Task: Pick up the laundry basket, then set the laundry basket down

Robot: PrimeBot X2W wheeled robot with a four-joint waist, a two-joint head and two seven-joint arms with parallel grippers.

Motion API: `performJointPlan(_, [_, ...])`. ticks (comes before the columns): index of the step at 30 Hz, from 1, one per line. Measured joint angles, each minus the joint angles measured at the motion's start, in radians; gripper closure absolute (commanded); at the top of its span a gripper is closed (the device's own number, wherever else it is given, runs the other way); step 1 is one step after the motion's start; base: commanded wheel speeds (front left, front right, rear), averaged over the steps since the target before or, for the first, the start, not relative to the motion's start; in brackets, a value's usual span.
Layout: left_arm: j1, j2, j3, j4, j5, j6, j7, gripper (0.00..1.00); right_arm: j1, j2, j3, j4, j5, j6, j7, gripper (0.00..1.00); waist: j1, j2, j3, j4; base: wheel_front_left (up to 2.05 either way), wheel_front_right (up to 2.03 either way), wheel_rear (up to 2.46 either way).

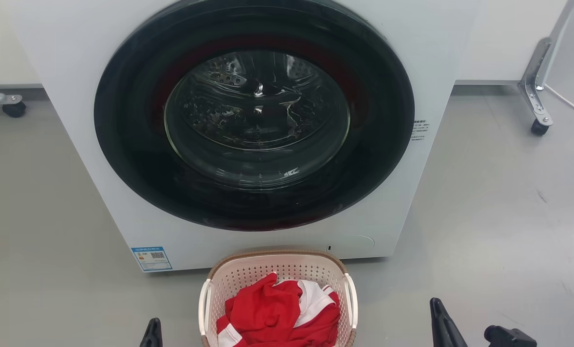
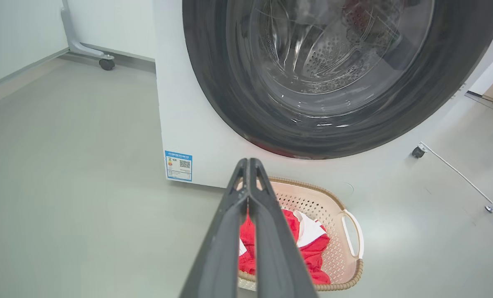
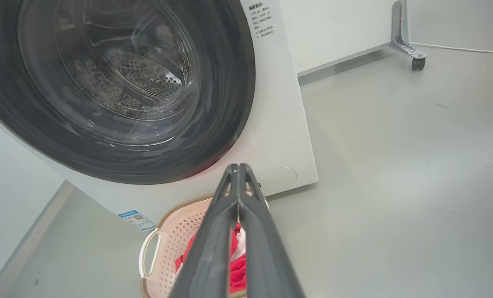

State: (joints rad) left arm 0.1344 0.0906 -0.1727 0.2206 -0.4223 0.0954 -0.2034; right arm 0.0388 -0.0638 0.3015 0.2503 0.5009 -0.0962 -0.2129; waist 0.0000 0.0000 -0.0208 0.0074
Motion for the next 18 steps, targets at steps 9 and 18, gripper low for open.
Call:
performJointPlan(9, [-0.014, -0.004, 0.030, 0.007, -0.133, -0.026, 0.036, 1.00, -0.010, 0.002, -0.047, 0.006, 0.117, 0.021, 0.037, 1.00, 0.0000, 0.0000, 0.002, -0.001, 0.00, 0.00, 0.00])
performJointPlan(18, [-0.036, -0.009, 0.058, 0.017, -0.258, -0.044, 0.073, 1.00, -0.023, 0.005, -0.095, 0.012, 0.232, 0.044, 0.072, 1.00, 0.0000, 0.0000, 0.005, -0.002, 0.00, 0.00, 0.00])
